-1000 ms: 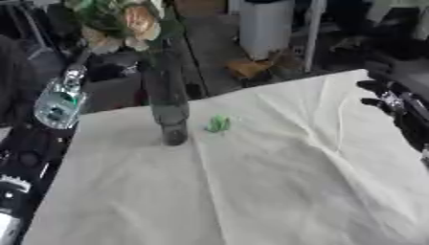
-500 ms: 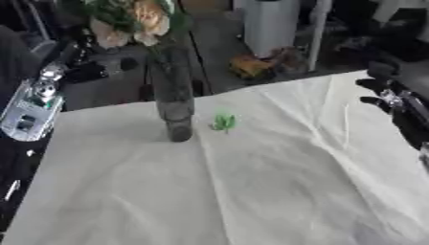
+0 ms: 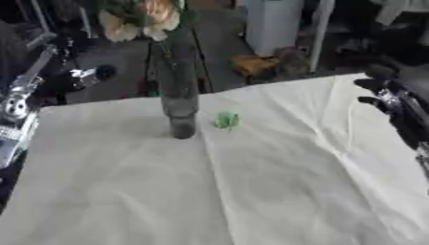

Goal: Arrange flowers into the vase.

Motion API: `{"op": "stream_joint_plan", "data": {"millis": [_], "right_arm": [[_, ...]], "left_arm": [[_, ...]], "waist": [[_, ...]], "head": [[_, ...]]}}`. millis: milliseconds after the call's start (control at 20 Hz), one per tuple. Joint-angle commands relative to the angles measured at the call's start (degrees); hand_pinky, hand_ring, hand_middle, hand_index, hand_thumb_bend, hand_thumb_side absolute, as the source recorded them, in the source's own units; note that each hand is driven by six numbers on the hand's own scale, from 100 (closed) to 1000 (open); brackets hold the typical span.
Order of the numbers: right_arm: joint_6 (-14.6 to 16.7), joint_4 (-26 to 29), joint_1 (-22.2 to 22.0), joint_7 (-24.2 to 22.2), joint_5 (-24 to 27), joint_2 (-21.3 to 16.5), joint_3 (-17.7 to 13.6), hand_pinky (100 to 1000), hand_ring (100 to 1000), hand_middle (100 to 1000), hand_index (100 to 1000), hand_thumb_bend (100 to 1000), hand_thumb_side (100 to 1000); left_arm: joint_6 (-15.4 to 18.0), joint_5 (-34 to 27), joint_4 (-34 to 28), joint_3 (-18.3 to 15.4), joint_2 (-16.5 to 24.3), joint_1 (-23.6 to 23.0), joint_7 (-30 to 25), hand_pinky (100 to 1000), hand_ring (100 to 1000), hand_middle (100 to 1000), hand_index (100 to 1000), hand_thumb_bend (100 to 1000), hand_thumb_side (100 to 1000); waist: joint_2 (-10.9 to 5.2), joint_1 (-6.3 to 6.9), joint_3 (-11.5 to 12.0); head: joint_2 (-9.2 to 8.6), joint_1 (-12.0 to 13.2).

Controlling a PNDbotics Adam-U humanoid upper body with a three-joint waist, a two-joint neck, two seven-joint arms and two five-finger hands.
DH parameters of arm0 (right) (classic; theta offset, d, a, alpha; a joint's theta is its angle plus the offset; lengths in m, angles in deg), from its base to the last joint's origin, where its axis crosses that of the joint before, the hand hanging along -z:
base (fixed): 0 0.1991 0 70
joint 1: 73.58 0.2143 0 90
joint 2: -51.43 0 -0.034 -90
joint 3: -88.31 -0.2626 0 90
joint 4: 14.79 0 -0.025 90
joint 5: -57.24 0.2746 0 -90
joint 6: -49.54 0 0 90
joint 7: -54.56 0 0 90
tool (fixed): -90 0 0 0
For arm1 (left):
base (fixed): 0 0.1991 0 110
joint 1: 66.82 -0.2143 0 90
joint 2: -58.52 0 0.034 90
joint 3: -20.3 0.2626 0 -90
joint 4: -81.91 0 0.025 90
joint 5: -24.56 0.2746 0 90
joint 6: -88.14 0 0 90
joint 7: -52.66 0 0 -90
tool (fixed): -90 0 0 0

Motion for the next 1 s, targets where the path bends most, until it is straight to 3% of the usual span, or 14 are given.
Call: {"op": "stream_joint_plan", "data": {"millis": [50,300,850,1000], "right_arm": [[0.25,0.40,0.54,0.46,0.38,-1.18,-0.70,889,1000,856,1000,100,854],[0.40,0.61,0.47,0.95,0.84,-1.03,-0.93,884,1000,853,1000,100,849],[0.31,1.48,0.29,3.21,2.17,-0.49,-1.38,851,999,835,1000,100,838],[0.09,1.73,0.09,3.54,2.54,-0.22,-1.44,845,997,833,1000,100,798]], "left_arm": [[2.11,-2.38,-5.54,-1.24,2.17,-1.88,6.69,1000,885,909,773,1000,566],[6.41,-1.41,-10.37,-2.53,1.65,-6.27,12.55,990,880,900,771,1000,565],[12.30,-1.35,-14.82,-3.85,-1.76,-10.08,11.66,979,879,900,775,1000,566],[13.10,-2.02,-15.48,-4.15,-2.67,-10.90,12.01,967,859,881,768,1000,571]], "waist": [[-0.15,-0.29,0.46],[0.65,-0.53,1.28],[2.00,-0.74,3.36],[2.10,-0.96,3.46]], "head": [[0.46,-0.04],[0.60,0.09],[0.59,1.52],[0.63,1.14]]}}
